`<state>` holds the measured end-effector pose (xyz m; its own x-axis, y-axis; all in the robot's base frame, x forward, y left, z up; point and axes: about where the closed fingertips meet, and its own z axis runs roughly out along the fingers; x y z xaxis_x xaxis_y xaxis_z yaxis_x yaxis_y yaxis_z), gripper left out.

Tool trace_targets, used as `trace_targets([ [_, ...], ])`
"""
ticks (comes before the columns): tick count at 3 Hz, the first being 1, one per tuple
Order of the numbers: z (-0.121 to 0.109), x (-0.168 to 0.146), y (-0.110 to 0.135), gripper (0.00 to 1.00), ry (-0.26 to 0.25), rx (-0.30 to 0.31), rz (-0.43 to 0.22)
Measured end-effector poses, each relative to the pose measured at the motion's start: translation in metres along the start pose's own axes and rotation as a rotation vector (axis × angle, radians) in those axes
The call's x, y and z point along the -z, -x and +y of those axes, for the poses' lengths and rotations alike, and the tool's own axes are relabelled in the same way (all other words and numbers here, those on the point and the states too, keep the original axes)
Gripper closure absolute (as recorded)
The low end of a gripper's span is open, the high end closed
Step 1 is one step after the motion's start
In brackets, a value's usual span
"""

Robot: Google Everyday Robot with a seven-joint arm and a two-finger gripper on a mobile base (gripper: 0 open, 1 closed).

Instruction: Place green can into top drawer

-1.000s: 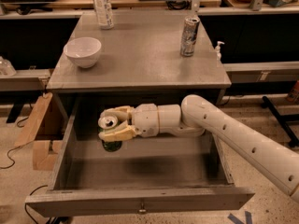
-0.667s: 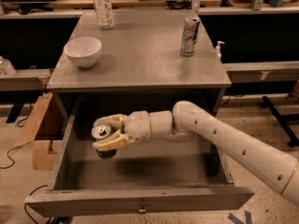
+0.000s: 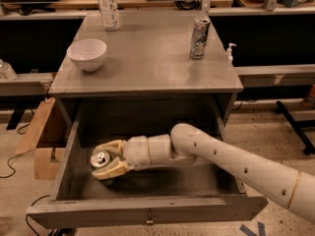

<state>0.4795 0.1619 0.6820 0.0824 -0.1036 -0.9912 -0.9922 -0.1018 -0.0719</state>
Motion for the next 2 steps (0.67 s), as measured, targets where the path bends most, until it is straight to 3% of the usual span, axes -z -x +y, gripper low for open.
trace_targets([
  [1, 0.0084, -0.0077, -0.0203, 1.00, 0.011, -0.069, -0.018],
  [2, 0.0083, -0.0073, -0.0155, 0.74, 0.011, -0.071, -0.019],
])
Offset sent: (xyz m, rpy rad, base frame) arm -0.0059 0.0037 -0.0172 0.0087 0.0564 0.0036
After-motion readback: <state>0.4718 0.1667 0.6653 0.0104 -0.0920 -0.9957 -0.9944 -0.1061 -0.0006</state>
